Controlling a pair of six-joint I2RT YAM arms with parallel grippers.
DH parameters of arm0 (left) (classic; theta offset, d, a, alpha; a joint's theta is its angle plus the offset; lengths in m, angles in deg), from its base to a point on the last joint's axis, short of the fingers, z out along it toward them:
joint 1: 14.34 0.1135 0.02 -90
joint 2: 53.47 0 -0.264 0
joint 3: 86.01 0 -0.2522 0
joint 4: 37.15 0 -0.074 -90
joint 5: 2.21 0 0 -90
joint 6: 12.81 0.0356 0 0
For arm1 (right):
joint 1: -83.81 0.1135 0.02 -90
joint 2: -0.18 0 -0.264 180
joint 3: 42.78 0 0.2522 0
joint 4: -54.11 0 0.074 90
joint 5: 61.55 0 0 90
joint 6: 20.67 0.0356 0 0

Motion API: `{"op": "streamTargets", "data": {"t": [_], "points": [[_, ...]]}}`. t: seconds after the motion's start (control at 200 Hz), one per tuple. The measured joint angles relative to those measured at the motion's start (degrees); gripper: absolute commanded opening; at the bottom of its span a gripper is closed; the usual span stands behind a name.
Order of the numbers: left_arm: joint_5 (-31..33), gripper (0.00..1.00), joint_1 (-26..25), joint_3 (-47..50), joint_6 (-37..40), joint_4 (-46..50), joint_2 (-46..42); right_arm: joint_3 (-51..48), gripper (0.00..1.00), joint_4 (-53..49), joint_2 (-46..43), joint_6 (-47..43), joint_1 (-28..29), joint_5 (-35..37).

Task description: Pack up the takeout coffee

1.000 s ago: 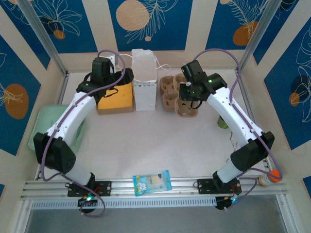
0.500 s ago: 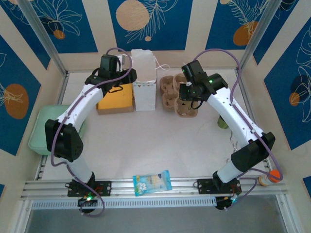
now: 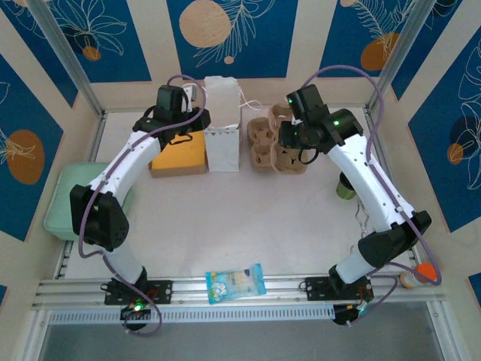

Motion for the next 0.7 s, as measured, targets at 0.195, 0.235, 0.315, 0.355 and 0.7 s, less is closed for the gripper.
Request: {"op": "streamTargets", "data": {"t": [0.195,0.235,0.315,0.355,0.7], "points": [[-0.5,0.26,-1.1,4.4,-2.0,-1.1,-4.2,5.5,0.31,-1.6,0.6,-0.9,0.0,-0.1],[-0.5,0.26,-1.4,5.5,-2.7,-1.2,-5.4,6.6,0.31,-2.0,1.0,-1.0,0.0,-0.3],[-0.7,0.26,-2.1,7.4,-3.8,-1.6,-7.7,8.7,0.31,-3.0,1.8,-1.3,0.0,-0.6],[-0.7,0.27,-2.4,8.4,-4.4,-2.0,-8.7,9.8,0.31,-3.3,2.3,-1.4,0.1,-0.9],[-1.2,0.27,-6.7,14.3,-9.2,-4.4,-16.1,15.2,0.31,-6.4,4.3,-2.3,1.0,-2.5]]}}
